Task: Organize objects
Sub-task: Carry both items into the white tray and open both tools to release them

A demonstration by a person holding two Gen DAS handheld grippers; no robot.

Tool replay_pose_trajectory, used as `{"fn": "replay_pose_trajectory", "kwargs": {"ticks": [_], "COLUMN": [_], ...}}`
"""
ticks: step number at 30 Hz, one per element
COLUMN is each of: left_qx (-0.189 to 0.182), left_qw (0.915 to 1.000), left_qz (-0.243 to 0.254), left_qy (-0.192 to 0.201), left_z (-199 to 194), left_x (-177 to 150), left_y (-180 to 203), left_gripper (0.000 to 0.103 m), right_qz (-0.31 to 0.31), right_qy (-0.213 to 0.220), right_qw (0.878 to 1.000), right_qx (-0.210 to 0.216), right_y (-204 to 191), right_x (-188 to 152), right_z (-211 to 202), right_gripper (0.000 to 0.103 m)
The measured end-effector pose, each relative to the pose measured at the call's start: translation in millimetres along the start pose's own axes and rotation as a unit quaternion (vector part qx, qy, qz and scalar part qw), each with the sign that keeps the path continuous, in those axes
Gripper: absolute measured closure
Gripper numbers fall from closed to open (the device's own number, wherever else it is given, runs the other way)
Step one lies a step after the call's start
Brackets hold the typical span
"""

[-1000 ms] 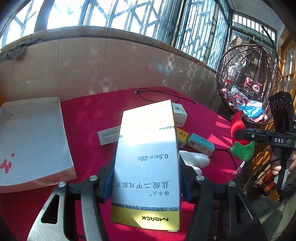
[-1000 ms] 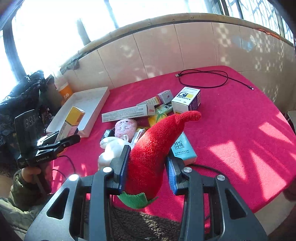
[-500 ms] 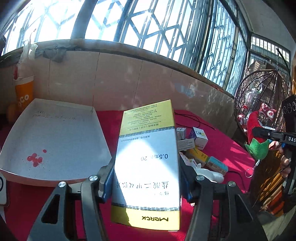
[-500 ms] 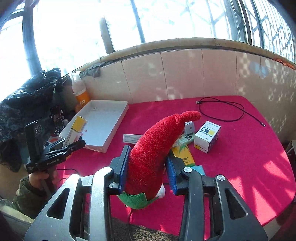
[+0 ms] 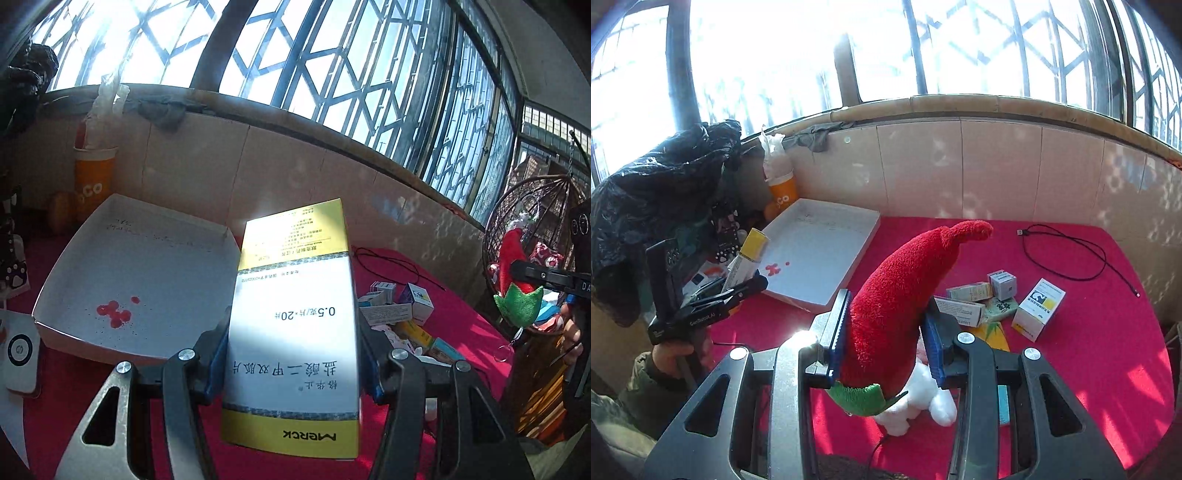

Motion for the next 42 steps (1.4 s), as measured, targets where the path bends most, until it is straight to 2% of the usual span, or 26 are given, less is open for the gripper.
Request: {"fn": "replay_pose_trajectory", "kwargs": {"ticks": [23, 33, 42], "left_qx": [0.044, 0.066, 0.106], "left_qw": [0.9981, 0.9959, 0.9931], "left_qz": [-0.028, -0.034, -0.03], "left_qy": [0.033, 0.052, 0.041], "left_z": [-2.1, 10.7, 39.7], "left_x": [29.3, 57.8, 73.5], "left_y": [-54.6, -72.8, -96.1], "left_gripper": [0.045, 0.045, 0.045], "right_qz": [-0.072, -0.078, -0.075], "right_qy": [-0.036, -0.08, -0.13], "right_qw": [0.996, 0.992, 0.986], "right_qx": [0.045, 0.06, 0.074], "right_y": [-53.3, -63.1, -78.6], "right_x": [47.0, 65.3, 70.3], "right_z": [74.4, 136.4, 211.1], "right_gripper": [0.067, 0.067, 0.067]}}
Point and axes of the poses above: each gripper's, at about its wrist camera, not at the fingertips, and z roughly the way its jaws point, y to its right, x to its top, the point moved 5 cm from there along z, roughly the way its jaws point, and after that the axes turned 13 degrees about -z, right-handed, at the moved point
